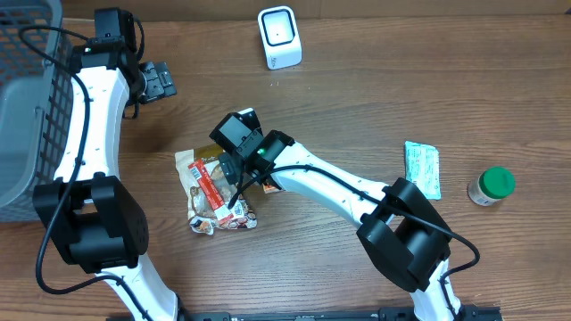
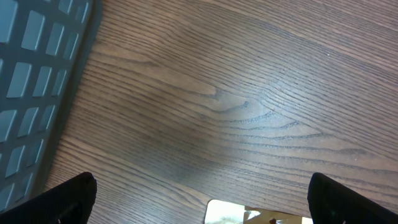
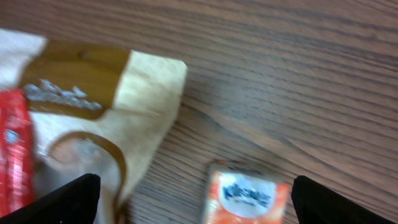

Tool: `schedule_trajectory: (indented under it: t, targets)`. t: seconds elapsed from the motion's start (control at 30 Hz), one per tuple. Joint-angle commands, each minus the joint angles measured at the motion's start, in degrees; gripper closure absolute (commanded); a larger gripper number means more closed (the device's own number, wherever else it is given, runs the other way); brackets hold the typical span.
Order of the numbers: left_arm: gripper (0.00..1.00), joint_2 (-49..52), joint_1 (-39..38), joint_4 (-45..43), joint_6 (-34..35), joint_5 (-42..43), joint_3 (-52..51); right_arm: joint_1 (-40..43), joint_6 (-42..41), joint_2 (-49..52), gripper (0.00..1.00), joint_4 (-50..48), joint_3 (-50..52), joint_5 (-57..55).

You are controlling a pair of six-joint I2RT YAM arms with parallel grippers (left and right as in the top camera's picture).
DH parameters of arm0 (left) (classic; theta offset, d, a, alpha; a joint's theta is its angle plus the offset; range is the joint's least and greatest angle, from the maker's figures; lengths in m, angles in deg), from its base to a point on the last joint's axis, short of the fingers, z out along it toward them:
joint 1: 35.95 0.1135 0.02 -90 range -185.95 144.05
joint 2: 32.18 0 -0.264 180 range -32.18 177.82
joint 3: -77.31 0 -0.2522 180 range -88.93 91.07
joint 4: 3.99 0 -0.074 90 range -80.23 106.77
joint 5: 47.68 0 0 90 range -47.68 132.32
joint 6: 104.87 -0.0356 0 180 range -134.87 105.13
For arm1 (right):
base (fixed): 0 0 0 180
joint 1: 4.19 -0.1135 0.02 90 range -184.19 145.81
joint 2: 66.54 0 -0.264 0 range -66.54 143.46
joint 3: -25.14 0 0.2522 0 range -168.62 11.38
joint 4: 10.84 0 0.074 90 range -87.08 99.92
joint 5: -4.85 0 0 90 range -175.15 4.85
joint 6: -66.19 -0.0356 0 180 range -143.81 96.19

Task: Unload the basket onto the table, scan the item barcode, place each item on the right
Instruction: 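Lower the right gripper and grasp the orange Kleenex tissue pack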

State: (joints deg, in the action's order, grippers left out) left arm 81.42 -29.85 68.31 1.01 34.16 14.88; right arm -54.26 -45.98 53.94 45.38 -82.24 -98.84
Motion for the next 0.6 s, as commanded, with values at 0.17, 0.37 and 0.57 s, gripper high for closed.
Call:
schedule_trajectory:
  t: [0.17,0.37,0.57]
  targets:
    - [0.0,-0.7,0.2,0.0,-0.7,0.3,0.4,0.0,-2.6,0.1,0.52,3.3,0.3,2.3]
    - [0.0,-0.7,0.2,-0.1,-0.7,0.3,0.4,0.0,-6.6,0.1,0.52,7.4,0.3,2.2]
    - [0.0,-0.7,0.2,-0.1,-0.7,0.3,0.4,-0.1,-7.0,0.1,0.53,7.3,1.8,2.2]
